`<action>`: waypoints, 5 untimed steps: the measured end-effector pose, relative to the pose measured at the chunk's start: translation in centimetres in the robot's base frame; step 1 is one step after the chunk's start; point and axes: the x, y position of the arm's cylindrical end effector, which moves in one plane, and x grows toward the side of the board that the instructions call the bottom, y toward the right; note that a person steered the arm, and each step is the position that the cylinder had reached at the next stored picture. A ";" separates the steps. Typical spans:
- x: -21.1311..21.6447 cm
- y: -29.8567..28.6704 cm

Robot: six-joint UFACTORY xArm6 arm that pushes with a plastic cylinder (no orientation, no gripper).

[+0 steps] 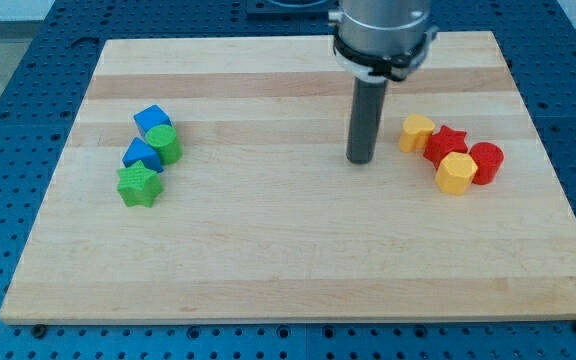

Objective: Point the yellow heart closer to red star

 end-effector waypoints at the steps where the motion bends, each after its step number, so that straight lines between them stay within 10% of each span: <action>1: -3.4 0.1; 5: -1.5 6.2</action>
